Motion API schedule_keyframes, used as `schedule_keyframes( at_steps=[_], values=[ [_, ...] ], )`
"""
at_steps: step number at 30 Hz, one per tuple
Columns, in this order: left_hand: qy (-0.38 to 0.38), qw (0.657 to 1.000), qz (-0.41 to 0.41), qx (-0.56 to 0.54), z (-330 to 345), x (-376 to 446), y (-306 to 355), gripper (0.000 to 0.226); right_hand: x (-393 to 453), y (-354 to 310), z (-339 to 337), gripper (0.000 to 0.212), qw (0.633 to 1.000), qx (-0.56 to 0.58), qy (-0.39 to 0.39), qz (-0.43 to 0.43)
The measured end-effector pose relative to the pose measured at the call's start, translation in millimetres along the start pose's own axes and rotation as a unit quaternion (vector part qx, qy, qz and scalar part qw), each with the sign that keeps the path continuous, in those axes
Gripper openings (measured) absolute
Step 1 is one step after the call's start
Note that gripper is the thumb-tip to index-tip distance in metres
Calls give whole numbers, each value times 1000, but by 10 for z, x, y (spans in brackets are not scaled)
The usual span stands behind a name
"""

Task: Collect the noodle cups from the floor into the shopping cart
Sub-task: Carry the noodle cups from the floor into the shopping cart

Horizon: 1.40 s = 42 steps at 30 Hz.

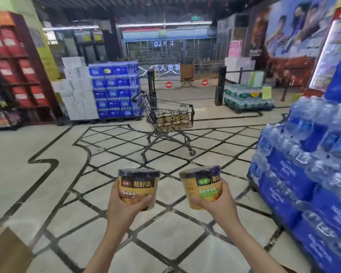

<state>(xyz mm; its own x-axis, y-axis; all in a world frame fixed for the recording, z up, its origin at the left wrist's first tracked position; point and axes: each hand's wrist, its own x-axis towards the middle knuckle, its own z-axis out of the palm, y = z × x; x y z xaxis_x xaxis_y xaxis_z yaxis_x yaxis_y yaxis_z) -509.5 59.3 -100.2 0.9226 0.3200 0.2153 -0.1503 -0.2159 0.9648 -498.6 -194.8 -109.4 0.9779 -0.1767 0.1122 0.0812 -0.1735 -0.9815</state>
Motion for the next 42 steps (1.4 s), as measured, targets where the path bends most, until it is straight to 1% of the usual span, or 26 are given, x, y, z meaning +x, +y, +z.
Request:
schedule_keyframes(
  at_steps=[3,7,9,12,14,18,20,23,25,26,28,29,30,31,34,37,39,40,42],
  values=[
    [11,1000,-10,1,297,583,-88,94,779,27,80,86,1000,28,-15,2],
    [19,999,-27,9,603,1412,-337,91,1720,178,325,105,999,38,-24,16],
    [24,999,-38,4,732,1901,-482,90,2216,249,510,105,999,41,-25,23],
    [12,999,-53,-3,906,2714,-698,84,3001,381,828,98,998,52,-23,37],
    [9,998,-69,-11,1019,3271,-791,85,3530,422,1035,95,997,57,-12,47],
    [-13,997,-70,-9,1278,4347,-833,81,4516,361,1363,70,995,69,1,65],
    [-32,997,-68,-19,1449,4844,-849,78,4968,353,1443,66,995,76,3,68],
    [-55,996,-65,-13,1711,5521,-918,90,5613,383,1552,66,993,88,14,74],
    [-56,996,-64,-15,1882,5969,-1006,96,6070,461,1643,71,993,95,6,71],
    [-53,996,-68,-20,1978,6191,-1051,95,6315,522,1694,80,993,97,-1,70],
    [-52,996,-71,-25,2193,6646,-1180,82,6815,650,1808,106,992,104,-15,75],
    [-52,996,-74,-24,2309,6876,-1256,74,7075,724,1863,114,991,108,-21,79],
    [-49,995,-78,-23,2427,7111,-1321,67,7340,798,1920,117,990,110,-26,83],
    [-47,996,-79,-19,2546,7368,-1388,62,7613,858,1974,119,989,114,-32,85],
    [-36,994,-99,-13,2889,8125,-1512,58,8483,975,2113,118,988,116,-56,83],
    [-28,994,-102,-7,3175,8844,-1481,53,9284,982,2260,106,987,120,-72,83],
    [-36,994,-100,-5,3318,9309,-1501,58,9785,954,2361,105,987,123,-71,80],
    [-42,994,-104,-6,3373,9529,-1532,67,10017,948,2413,107,987,123,-72,81],
    [-46,992,-116,-11,3479,9958,-1603,98,10443,978,2515,110,986,121,-77,80]
  ],
)
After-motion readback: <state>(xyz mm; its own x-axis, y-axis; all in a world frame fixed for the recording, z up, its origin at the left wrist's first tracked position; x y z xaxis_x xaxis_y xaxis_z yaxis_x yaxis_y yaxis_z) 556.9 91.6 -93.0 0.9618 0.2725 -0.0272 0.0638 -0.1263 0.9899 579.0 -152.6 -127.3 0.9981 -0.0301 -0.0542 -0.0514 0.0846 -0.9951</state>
